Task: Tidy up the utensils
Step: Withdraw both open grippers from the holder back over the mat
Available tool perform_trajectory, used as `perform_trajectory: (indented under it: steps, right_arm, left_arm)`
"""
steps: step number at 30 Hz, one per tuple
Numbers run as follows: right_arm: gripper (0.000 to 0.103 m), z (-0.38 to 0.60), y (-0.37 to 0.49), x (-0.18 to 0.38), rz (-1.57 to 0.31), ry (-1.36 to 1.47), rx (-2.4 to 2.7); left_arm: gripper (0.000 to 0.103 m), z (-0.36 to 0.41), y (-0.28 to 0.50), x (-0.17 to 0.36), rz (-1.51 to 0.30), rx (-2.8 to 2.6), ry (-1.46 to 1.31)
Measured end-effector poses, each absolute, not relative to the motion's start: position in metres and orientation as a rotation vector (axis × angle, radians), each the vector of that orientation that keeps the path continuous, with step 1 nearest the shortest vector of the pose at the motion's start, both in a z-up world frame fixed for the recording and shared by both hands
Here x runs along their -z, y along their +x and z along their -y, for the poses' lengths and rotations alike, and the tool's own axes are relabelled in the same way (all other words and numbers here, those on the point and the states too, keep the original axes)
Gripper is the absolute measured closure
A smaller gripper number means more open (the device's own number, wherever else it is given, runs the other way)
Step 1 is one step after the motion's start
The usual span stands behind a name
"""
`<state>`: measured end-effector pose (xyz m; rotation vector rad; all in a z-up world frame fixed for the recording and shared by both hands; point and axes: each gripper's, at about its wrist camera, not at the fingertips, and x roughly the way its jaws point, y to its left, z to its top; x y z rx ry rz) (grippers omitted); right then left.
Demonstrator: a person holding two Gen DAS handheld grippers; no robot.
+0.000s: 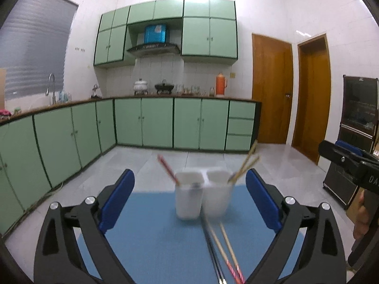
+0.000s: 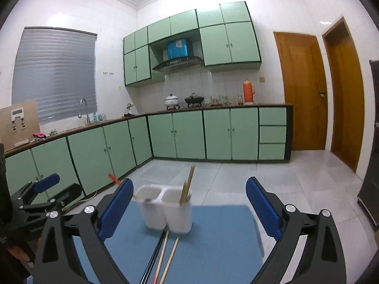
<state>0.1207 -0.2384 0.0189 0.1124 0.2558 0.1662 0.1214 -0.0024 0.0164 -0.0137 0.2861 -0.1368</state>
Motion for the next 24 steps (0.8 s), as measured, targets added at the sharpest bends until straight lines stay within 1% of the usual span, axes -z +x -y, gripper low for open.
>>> perform_trajectory:
  steps: [5,16,18,20,24]
  right_arm:
    - [0.008,0.232,0.1,0.012,-0.327,0.137,-0.159]
    - [0.009,0.207,0.086,0.098,-0.572,0.114,-0.166]
    - [0.012,0.2,0.084,0.112,-0.61,0.107,-0.179]
    - [0.02,0.195,0.082,0.125,-0.646,0.108,-0.189]
    - [0.029,0.184,0.082,0.143,-0.701,0.106,-0.206]
  left_arm:
    - [0.008,-0.009,0.102,0.014,-0.375,0.114,-0.003]
    - [0.008,-0.025,0.082,0.081,-0.591,0.093,0.019]
    - [0.008,-0.026,0.078,0.092,-0.618,0.087,0.02]
    - [0.008,-0.028,0.078,0.101,-0.647,0.076,0.029]
    - [0.008,-0.032,0.077,0.113,-0.687,0.065,0.029]
